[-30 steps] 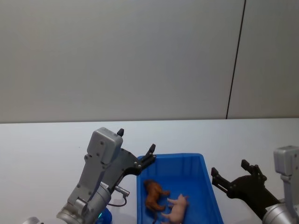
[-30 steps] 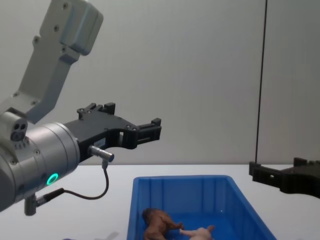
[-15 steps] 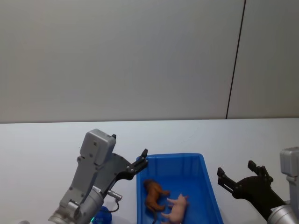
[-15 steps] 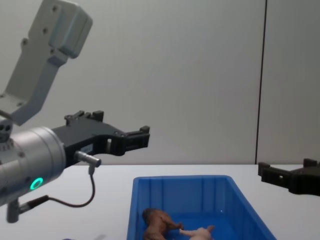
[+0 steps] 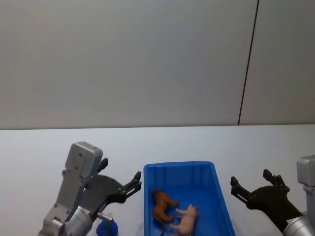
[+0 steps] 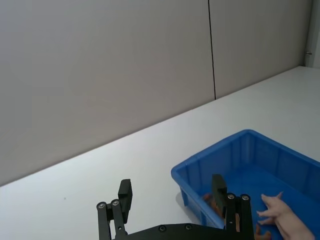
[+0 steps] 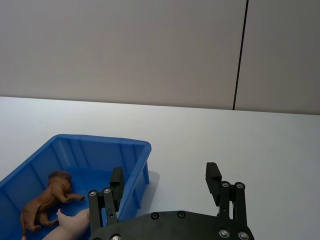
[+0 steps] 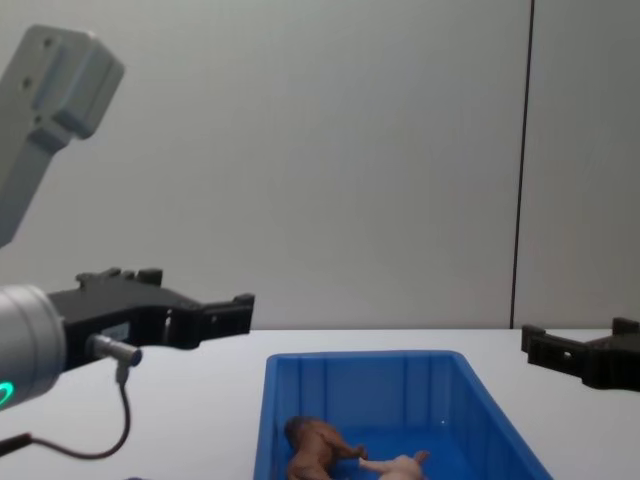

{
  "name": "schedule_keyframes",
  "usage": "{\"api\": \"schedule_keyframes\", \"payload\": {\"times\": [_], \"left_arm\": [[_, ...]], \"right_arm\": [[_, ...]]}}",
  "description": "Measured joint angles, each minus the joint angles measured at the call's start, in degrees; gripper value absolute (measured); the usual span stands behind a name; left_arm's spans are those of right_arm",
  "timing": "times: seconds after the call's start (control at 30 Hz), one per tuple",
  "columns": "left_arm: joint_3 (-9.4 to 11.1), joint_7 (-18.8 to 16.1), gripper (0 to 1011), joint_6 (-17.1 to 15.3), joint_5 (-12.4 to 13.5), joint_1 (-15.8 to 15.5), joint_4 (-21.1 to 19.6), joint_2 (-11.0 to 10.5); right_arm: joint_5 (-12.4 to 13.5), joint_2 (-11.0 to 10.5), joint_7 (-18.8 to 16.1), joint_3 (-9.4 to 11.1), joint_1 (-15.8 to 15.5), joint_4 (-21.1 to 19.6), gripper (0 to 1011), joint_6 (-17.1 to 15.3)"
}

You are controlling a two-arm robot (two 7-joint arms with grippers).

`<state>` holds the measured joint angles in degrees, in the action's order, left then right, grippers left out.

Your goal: Pick up the two dolls from the table and place them into the box.

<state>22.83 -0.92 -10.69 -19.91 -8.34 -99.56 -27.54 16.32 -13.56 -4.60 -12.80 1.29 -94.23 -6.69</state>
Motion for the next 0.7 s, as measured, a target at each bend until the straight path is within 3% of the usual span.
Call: {"api": "schedule_keyframes", "payload": {"times": [0.33, 0.7], "left_arm": [[-1.3, -0.5, 1002, -3.1, -5.0, 2.9, -2.1, -2.6], [-1.9, -0.8, 1002, -4.9, -8.1, 5.4, -2.5, -4.1]], "right_arm": [[0.0, -0.1, 0.1, 0.1, 0.0, -0.1, 1001, 0.0], [0.0, -0.1, 0.2, 0.1, -0.1, -0.1, 1001, 0.0]]}}
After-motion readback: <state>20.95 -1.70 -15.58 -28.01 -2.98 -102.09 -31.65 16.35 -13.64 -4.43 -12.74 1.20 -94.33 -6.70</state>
